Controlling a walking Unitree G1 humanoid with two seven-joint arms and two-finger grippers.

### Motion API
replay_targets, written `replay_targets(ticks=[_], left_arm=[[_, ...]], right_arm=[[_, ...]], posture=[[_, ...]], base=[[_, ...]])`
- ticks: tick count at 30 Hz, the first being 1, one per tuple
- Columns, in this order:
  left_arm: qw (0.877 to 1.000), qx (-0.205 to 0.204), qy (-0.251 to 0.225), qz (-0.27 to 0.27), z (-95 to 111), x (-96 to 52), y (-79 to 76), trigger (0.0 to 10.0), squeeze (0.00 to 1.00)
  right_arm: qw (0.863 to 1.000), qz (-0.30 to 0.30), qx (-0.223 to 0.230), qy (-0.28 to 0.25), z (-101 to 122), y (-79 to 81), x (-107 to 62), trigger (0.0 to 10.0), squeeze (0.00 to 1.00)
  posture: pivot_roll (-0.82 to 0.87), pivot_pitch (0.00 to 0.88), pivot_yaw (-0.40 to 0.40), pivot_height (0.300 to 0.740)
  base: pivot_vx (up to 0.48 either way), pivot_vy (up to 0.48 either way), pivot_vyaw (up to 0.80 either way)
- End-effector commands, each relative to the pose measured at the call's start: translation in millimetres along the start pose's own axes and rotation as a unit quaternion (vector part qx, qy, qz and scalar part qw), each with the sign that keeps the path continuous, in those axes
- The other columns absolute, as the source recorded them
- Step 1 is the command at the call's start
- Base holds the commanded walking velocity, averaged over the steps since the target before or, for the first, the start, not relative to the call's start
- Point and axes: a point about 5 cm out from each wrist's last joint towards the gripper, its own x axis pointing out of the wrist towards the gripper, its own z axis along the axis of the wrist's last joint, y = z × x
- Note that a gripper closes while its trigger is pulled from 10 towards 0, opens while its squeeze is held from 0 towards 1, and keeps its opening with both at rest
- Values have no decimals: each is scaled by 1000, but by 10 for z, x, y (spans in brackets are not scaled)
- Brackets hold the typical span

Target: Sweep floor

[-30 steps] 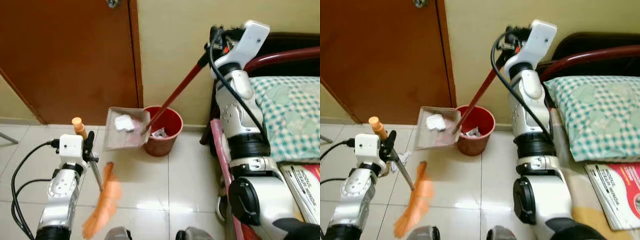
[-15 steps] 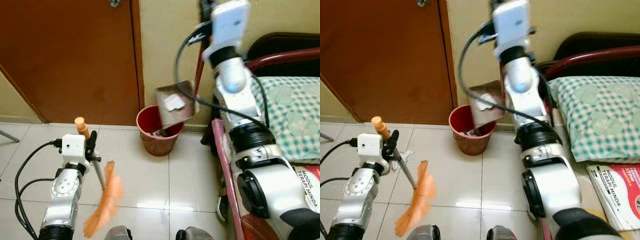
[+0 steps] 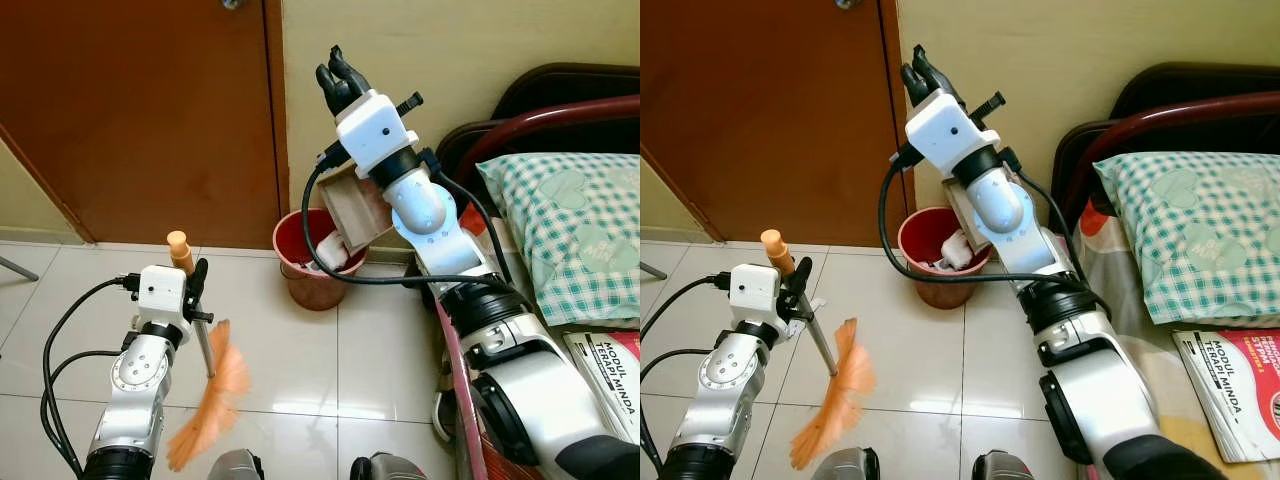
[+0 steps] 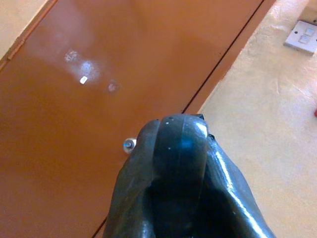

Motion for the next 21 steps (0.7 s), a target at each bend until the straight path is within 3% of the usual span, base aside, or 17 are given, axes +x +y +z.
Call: replay_targets(ticks=[1, 8, 12, 16, 18, 19, 21], left_arm=[[1000, 3, 3, -6, -18, 8, -31, 10000, 0], [1000, 5, -5, -1, 0, 15, -25, 10000, 0], [1000, 9, -10, 5, 25, 24, -12, 10000, 0], [1000, 15, -12, 10, 32, 27, 3, 10000, 0], [999, 30, -6, 30, 21, 28, 69, 10000, 0], [999, 30, -6, 30, 21, 28, 69, 10000, 0], [998, 38, 10, 55, -25, 3, 154, 10000, 0]], right_arm=[[999, -13, -14, -49, 155, -50, 65, 10000, 0], [986, -115, 80, -92, 440, -352, 245, 10000, 0], [975, -119, 151, -114, 619, -334, 337, 10000, 0], [969, -124, 179, -117, 665, -327, 355, 10000, 0], [954, -131, 255, -94, 623, -291, 363, 10000, 0], [954, -131, 255, -94, 623, -291, 363, 10000, 0], [945, -120, 301, -51, 479, -170, 287, 10000, 0]], posture=[[-3, 98, -24, 740], [0, 99, -20, 740], [2, 99, -16, 740], [3, 101, -13, 740], [3, 101, -13, 740], [3, 101, -13, 740], [7, 104, -14, 740]], base=[[0, 0, 0], [0, 0, 0], [0, 0, 0], [0, 0, 0], [0, 0, 0], [0, 0, 0], [0, 0, 0]])
